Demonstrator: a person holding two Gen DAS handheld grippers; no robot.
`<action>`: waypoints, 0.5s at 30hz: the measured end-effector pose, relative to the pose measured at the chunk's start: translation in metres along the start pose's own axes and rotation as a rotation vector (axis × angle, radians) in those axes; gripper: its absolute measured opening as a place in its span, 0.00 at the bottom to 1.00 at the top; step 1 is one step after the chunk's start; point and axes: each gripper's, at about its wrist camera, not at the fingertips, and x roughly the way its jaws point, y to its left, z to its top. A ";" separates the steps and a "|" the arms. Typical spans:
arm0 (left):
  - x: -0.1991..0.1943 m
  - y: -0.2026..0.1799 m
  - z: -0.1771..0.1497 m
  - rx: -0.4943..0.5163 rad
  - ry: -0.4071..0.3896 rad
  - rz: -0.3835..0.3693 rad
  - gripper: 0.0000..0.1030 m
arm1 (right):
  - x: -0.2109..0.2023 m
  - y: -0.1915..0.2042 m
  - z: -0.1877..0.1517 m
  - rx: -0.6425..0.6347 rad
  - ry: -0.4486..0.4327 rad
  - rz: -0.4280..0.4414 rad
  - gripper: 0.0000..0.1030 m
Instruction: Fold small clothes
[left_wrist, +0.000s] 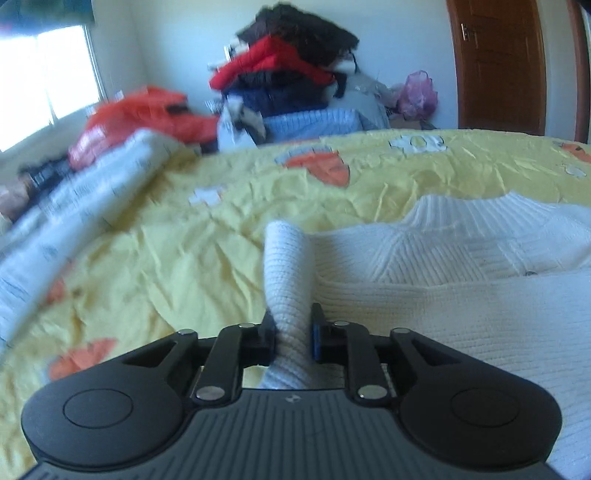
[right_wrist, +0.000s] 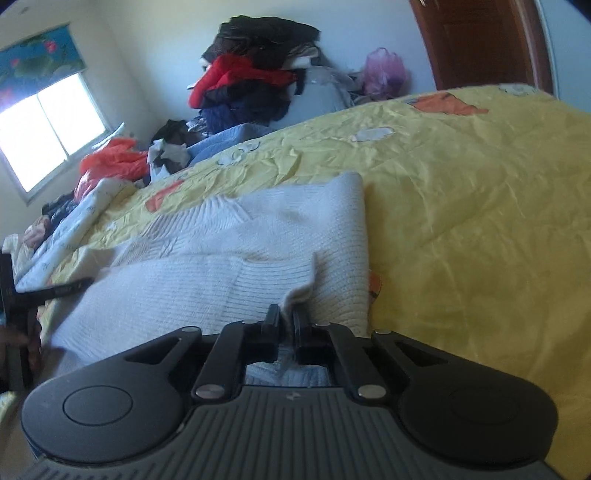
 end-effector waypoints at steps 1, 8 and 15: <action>-0.009 0.000 0.000 -0.004 -0.022 0.014 0.23 | -0.002 -0.002 0.001 0.017 -0.002 0.009 0.17; -0.100 -0.017 -0.021 -0.047 -0.278 -0.042 0.87 | -0.045 0.030 -0.009 0.009 -0.198 0.011 0.63; -0.079 -0.084 -0.048 0.146 -0.096 -0.148 0.87 | 0.018 0.110 -0.043 -0.299 -0.014 -0.028 0.78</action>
